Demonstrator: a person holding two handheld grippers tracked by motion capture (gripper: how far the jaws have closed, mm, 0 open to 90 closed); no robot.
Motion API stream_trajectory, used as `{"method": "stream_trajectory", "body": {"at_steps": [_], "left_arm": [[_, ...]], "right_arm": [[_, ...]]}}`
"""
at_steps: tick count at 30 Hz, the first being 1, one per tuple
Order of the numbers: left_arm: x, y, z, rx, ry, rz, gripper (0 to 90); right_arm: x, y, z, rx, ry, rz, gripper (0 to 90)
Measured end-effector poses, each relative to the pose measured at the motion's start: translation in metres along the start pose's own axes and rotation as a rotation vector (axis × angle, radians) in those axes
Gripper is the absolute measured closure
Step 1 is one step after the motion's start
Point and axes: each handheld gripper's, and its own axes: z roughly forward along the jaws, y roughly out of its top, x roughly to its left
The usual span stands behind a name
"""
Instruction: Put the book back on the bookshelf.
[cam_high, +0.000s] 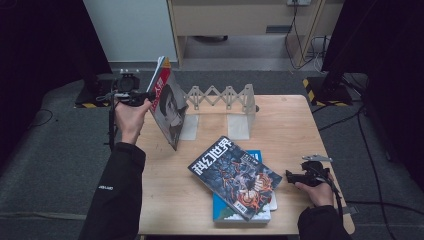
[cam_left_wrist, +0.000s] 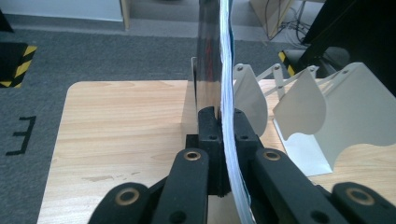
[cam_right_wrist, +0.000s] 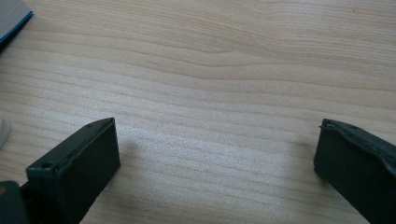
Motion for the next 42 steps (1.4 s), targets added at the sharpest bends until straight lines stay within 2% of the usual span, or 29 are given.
{"method": "stream_trajectory", "body": {"at_steps": [10, 18, 27, 33, 38, 42], "left_arm": [[0.000, -0.003, 0.021, 0.045, 0.022, -0.007, 85.7], [-0.002, 0.000, 0.025, 0.054, 0.034, -0.012, 85.6], [0.002, -0.002, 0.026, 0.024, 0.008, -0.033, 84.9], [0.001, -0.003, 0.026, -0.009, -0.008, -0.012, 83.6], [-0.004, -0.004, 0.029, -0.042, 0.004, -0.003, 82.3], [-0.006, -0.004, 0.029, -0.053, 0.032, -0.005, 84.6]], "right_arm": [[0.000, 0.000, 0.000, 0.000, 0.001, 0.002, 0.5], [0.000, 0.000, 0.000, 0.000, 0.000, 0.005, 0.5], [0.001, 0.000, 0.000, -0.001, 0.001, 0.002, 0.5], [0.001, 0.000, 0.000, -0.001, 0.002, 0.001, 0.5], [0.001, 0.000, 0.000, -0.001, 0.002, 0.000, 0.5], [0.001, 0.000, 0.000, -0.001, 0.002, 0.000, 0.5]]}}
